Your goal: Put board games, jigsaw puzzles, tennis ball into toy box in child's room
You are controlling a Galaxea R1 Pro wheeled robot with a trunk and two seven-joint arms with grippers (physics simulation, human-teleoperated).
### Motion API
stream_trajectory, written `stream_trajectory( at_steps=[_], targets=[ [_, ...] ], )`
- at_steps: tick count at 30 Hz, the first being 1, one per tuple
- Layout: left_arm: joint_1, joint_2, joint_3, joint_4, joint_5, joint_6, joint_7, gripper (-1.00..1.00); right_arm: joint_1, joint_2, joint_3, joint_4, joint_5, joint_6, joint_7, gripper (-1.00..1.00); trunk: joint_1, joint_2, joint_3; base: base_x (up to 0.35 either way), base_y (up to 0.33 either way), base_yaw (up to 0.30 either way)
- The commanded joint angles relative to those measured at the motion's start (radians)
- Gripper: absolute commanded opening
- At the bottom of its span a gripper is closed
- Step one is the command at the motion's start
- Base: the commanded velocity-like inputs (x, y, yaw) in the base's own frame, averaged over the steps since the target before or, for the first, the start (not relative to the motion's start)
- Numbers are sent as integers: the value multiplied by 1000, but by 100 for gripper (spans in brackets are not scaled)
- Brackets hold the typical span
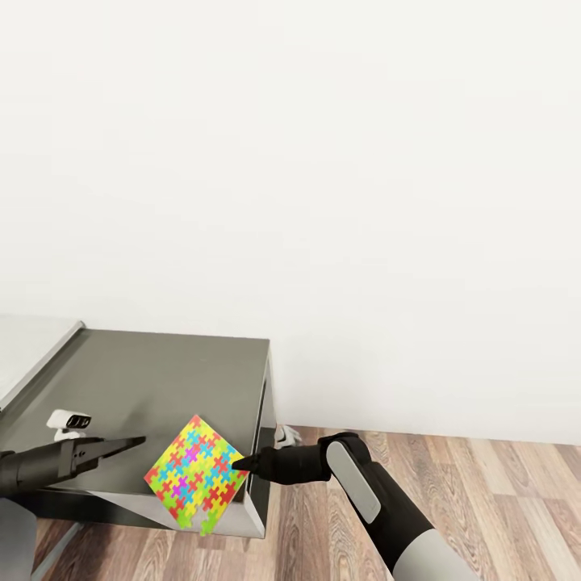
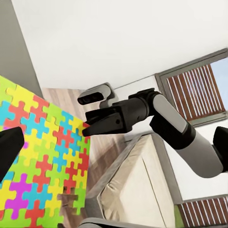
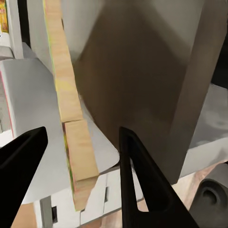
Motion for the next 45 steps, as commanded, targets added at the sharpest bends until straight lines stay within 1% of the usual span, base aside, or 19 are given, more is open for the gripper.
stream_trajectory(
  at_steps=[1, 21, 27, 34, 37, 45],
  targets=[
    [0, 0, 0, -1, 0, 11, -4, 100, -1, 0, -1, 0, 13, 2, 8, -100, -4, 7, 2, 0, 0, 0],
    [0, 1, 0, -4, -2, 19, -4, 100, -1, -1, -7, -6, 10, -12, 9, -100, -81, 147, 65, 0, 0, 0],
    [0, 1, 0, -4, -2, 20, -4, 100, 0, -1, -10, -6, 7, -12, 9, -100, -104, 189, 84, -92, 0, 0],
    [0, 2, 0, -4, -2, 20, -4, 100, 0, -4, -22, -11, 1, -12, 14, -100, -130, 238, 106, -15, 0, 0],
    [-1, 2, 1, -4, -2, 20, -4, 100, 1, -5, -34, -44, 0, -12, 16, -100, -142, 259, 115, -1, 0, 0],
    [-1, 3, 1, -4, -2, 20, -4, 100, 14, -15, -37, -154, 1, -12, 15, -100, -173, 315, 140, 0, 0, 0]
  ],
)
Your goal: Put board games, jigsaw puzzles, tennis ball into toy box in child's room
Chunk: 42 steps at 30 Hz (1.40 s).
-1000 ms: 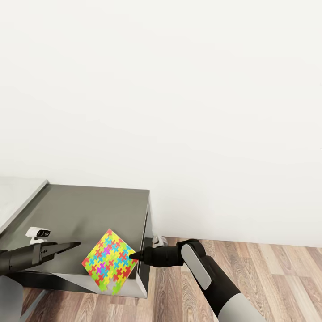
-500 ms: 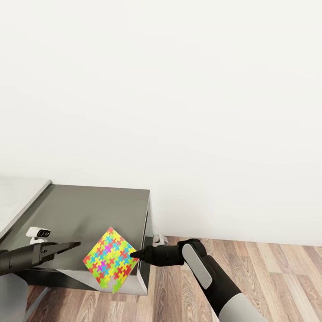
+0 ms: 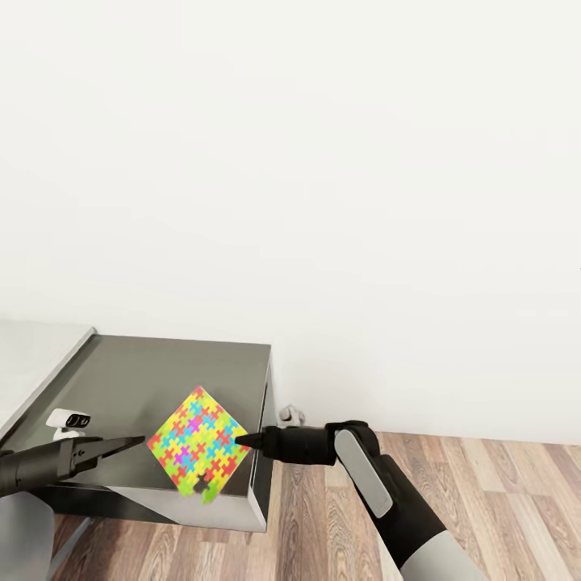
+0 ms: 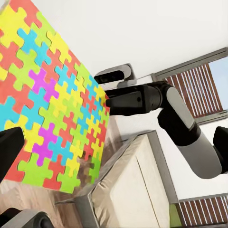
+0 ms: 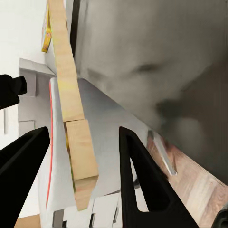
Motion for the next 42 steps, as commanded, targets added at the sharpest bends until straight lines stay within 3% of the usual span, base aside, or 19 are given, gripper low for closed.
stream_trajectory(
  at_steps=[1, 4, 11, 17, 24, 32, 42],
  targets=[
    [0, 0, 0, 0, 0, 11, -4, 100, 1, -2, -1, -13, 9, 3, 7, -100, -4, 7, 2, 0, 0, -47],
    [0, 0, 0, 0, 0, 11, -4, 100, 3, -4, -4, -20, 9, 3, 8, -100, -15, 28, 12, 0, 0, -71],
    [-1, 0, 0, 0, 0, 11, -4, 100, 7, -5, -86, -15, 4, 4, 35, -100, -42, 76, 34, 0, 0, -20],
    [-1, 0, 0, 0, 0, 11, -4, 100, 8, -6, -116, -17, 5, 5, 55, -100, -65, 118, 52, 0, 0, -2],
    [-1, 2, 1, -1, 0, 11, -4, 100, 5, -7, -204, -16, 3, 6, 93, -100, -92, 167, 74, 0, 0, 0],
    [-1, 3, 1, -2, 0, 11, -4, 100, 3, -8, -222, -22, 12, 3, 181, -100, -123, 223, 99, 0, 0, 0],
    [-2, 4, 3, -2, -3, 11, -4, 100, 3, -10, -224, -23, 16, -35, 194, -100, -161, 293, 134, 0, 0, 0]
  ],
)
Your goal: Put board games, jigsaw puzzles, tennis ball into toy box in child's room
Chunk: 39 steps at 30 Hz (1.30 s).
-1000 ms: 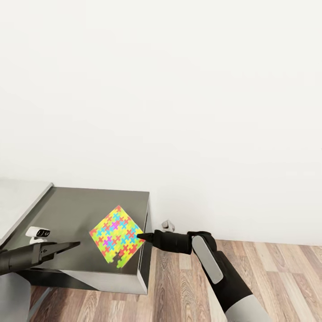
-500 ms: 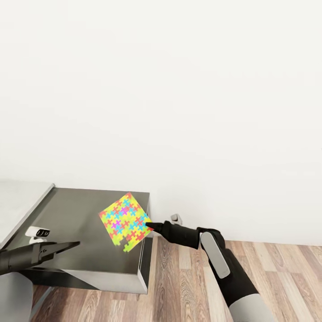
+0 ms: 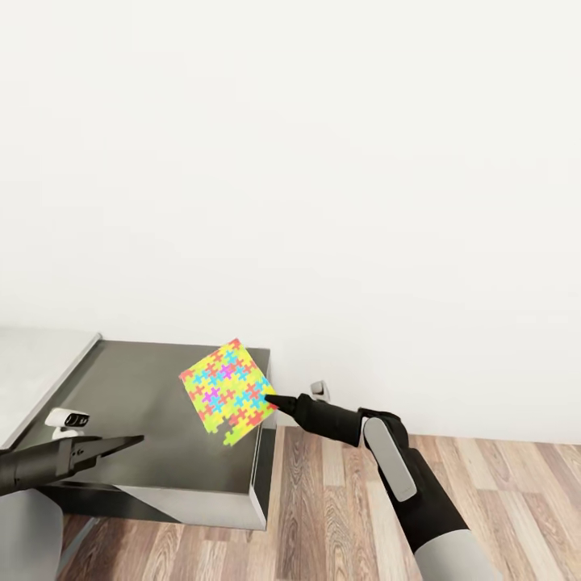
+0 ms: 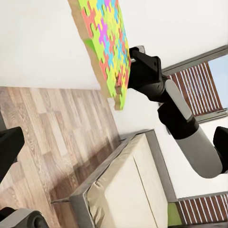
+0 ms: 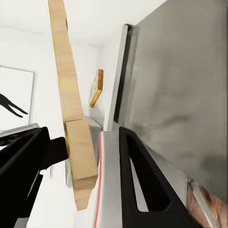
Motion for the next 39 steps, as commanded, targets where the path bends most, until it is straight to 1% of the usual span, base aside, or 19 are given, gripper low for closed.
stream_trajectory(
  at_steps=[1, 2, 5, 8, 12, 16, 23, 39],
  targets=[
    [-1, 0, 0, 0, 0, 11, -4, 100, -1, -1, -1, 0, 3, -4, 4, -100, -4, 6, 3, 0, 0, 0],
    [-1, 0, 0, 0, 0, 11, -4, 100, -1, -5, -1, 0, 3, -11, 4, -100, -7, 13, 8, 0, 0, 0],
    [-3, 0, 0, 0, -2, 11, -4, 100, -1, -31, 0, -1, -1, -32, 14, -100, -19, 34, 21, 0, 0, 0],
    [-3, 0, 0, 0, -4, 11, -4, 100, -1, -44, 0, 0, 0, -40, 28, -100, -30, 55, 35, 0, 0, 9],
    [-4, 0, 1, 0, -3, 11, -4, 100, -1, -49, 0, 0, 1, -45, 36, -100, -46, 83, 54, 0, 0, 41],
    [-6, 1, 2, 0, -3, 11, -4, 100, -1, -47, 3, 0, 3, -51, 39, -100, -61, 111, 73, 0, 0, 61],
    [-8, 0, 8, 0, -4, 11, -4, 100, 0, -51, 6, 0, 3, -96, 40, -100, -88, 160, 106, 0, 0, 70],
    [-8, 0, 8, -24, -3, 11, -4, 100, 0, -52, 8, -1, 2, -106, 41, -100, -88, 160, 132, 0, 0, 82]
  ],
)
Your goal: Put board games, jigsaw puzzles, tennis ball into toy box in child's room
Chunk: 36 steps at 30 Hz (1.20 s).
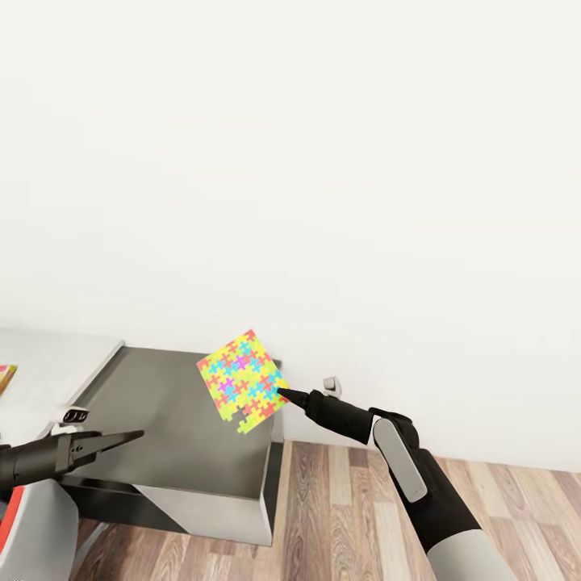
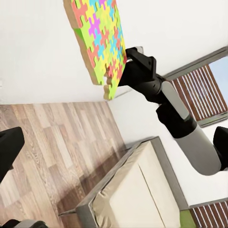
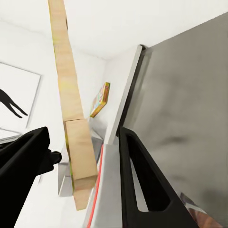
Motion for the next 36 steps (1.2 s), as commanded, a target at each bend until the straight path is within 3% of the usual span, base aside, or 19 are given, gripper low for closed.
stream_trajectory(
  at_steps=[1, 27, 36],
  targets=[
    [-1, 0, 0, -1, 0, 11, -4, 100, -1, 0, -1, 0, -2, 6, 1, -100, 1, -2, 0, 0, 0, 84],
    [-1, 0, 5, -5, -1, 23, -4, 100, 14, -4, -8, -25, -2, 4, 30, -100, 1, -2, 41, 0, 0, 84],
    [-1, 0, 4, -5, 1, 23, -4, 100, 19, -24, -8, -55, -2, 4, 30, -100, 1, -2, 55, 0, 0, 84]
  ],
)
